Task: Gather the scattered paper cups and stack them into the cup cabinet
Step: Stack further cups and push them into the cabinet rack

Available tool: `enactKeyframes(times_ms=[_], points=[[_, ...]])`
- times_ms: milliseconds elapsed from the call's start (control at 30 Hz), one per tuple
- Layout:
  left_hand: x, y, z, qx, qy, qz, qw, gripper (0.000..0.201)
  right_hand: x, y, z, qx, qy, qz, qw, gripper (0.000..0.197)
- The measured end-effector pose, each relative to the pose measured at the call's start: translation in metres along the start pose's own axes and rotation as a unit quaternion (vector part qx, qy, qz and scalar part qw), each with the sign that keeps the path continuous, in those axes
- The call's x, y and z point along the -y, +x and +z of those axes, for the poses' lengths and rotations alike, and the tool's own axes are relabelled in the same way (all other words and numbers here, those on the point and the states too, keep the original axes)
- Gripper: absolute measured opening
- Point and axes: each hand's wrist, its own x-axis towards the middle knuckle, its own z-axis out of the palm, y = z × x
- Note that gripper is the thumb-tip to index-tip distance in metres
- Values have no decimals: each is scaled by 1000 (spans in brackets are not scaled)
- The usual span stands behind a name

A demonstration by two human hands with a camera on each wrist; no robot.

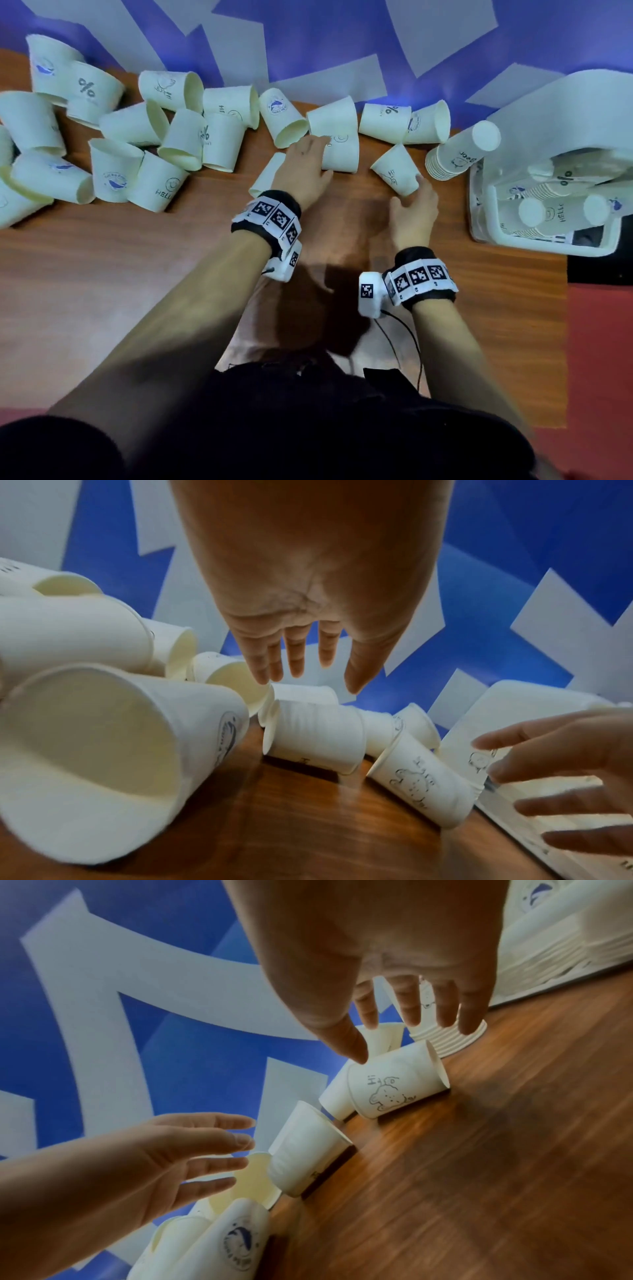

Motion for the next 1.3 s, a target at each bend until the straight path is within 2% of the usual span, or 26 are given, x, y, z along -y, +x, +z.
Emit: enactKeyframes(times_ms=[200, 400, 633, 767, 933, 1133, 1300], points=[[12, 29, 7, 34, 102, -23, 994, 76, -14, 41, 17, 34, -65, -38, 997, 69], [18, 44, 15, 41, 126, -25, 991, 67, -16, 44, 30, 61, 5, -21, 998, 77], [15, 35, 25, 30, 130, -4, 991, 60, -21, 26, 26, 40, 39, 26, 998, 77], [3, 18, 20, 2, 90, 14, 996, 60, -25, 5, 1, 13, 86, 37, 996, 68], [-19, -20, 12, -23, -16, 0, 1000, 57, -30, -27, -33, -21, 128, 56, 990, 59], [-28, -70, 19, -95, -144, 37, 984, 56, -40, -68, -65, -68, 170, 57, 981, 51], [-39, -100, 27, -101, -189, 56, 975, 61, -57, -84, -90, -93, 187, 52, 977, 51]])
